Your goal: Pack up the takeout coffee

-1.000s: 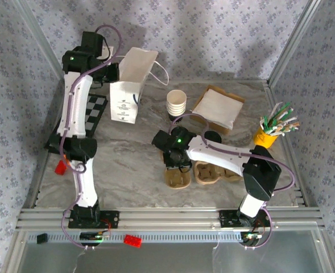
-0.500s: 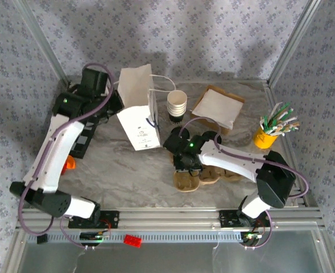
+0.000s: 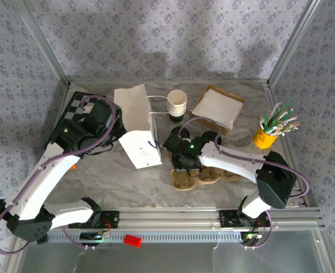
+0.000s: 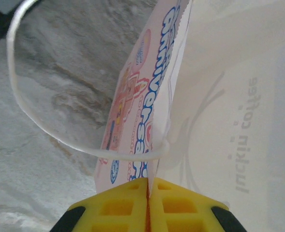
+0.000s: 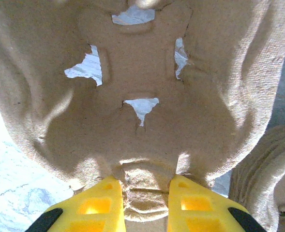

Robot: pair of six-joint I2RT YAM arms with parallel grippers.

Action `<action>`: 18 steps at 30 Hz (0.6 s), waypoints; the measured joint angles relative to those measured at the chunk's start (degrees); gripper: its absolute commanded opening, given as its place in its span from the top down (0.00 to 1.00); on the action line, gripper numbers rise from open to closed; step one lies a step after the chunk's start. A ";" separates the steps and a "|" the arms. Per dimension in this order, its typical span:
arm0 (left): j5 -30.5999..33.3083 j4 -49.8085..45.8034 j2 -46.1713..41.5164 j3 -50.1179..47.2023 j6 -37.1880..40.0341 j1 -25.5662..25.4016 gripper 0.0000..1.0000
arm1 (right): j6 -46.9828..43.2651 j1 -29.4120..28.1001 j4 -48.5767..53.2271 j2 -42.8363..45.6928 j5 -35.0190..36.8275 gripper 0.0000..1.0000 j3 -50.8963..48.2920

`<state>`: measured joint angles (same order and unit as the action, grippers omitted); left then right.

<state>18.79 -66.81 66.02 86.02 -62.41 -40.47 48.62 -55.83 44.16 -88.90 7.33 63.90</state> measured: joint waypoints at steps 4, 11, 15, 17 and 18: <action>2.82 -2.38 -0.70 -1.29 -2.25 -1.97 0.85 | 0.02 -1.49 -0.17 -1.64 0.98 0.79 0.00; 3.82 -3.32 -0.68 -3.15 -3.39 -3.13 0.55 | 0.04 -2.60 -0.31 -3.43 1.90 0.77 0.00; 4.61 -5.20 -0.81 -2.45 -2.29 -2.40 0.43 | 0.31 -2.69 -0.31 -5.20 1.62 0.76 0.00; 4.46 -5.73 -1.16 -1.33 -1.03 -1.05 0.34 | 0.48 -2.84 -0.28 -5.77 1.20 0.73 0.00; 4.15 -5.88 -1.60 -0.55 0.04 -0.11 0.28 | 0.57 -2.95 -0.20 -5.88 0.96 0.71 0.00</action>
<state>22.94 -72.69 64.42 85.47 -62.37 -40.58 49.19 -58.78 43.97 -94.78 8.29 63.90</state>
